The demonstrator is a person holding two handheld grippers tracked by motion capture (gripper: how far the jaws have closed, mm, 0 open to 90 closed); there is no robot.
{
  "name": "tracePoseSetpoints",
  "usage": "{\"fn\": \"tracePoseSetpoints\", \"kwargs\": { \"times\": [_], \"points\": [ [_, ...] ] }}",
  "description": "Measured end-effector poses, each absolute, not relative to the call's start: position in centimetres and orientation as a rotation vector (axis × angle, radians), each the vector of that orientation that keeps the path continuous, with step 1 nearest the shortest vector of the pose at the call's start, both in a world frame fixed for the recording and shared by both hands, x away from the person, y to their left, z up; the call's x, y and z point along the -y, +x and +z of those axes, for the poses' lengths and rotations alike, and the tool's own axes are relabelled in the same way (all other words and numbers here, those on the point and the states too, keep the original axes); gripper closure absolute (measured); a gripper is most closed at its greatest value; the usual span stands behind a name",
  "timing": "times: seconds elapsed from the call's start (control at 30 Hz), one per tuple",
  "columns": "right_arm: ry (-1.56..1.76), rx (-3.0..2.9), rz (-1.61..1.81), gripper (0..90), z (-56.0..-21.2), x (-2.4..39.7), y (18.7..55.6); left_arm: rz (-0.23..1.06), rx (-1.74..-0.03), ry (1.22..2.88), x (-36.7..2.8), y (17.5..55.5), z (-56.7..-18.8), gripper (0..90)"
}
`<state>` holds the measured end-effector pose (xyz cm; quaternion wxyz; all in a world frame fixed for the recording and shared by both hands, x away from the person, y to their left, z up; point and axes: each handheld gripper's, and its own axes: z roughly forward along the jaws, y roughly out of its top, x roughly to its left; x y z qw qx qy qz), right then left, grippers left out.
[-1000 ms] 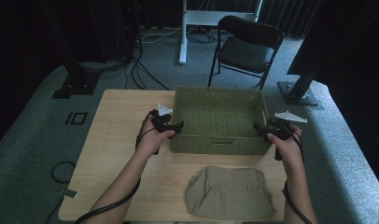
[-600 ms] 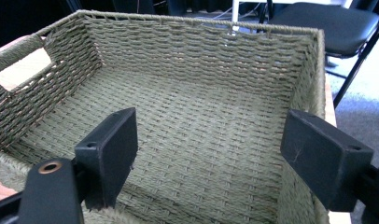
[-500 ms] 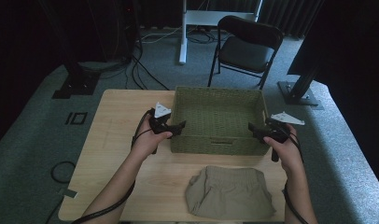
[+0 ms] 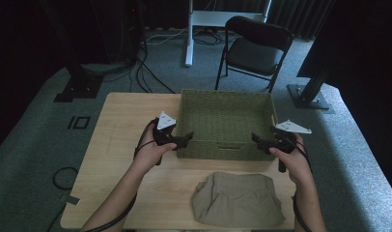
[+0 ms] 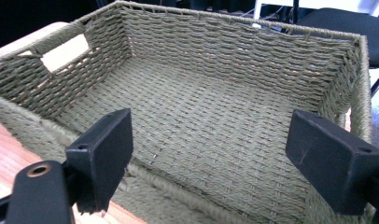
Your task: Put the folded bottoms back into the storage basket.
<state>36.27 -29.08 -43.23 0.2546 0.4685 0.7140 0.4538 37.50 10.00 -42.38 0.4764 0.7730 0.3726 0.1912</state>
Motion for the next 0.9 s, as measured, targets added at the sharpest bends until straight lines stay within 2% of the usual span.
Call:
{"fn": "tracePoseSetpoints", "kwargs": {
  "times": [0.9],
  "points": [
    [1.241, -1.941, 1.242, 13.3, -44.4, 29.9, 32.2, 0.348, -0.750, 1.932, -6.8, 32.5, -43.2, 20.0]
  ]
}}
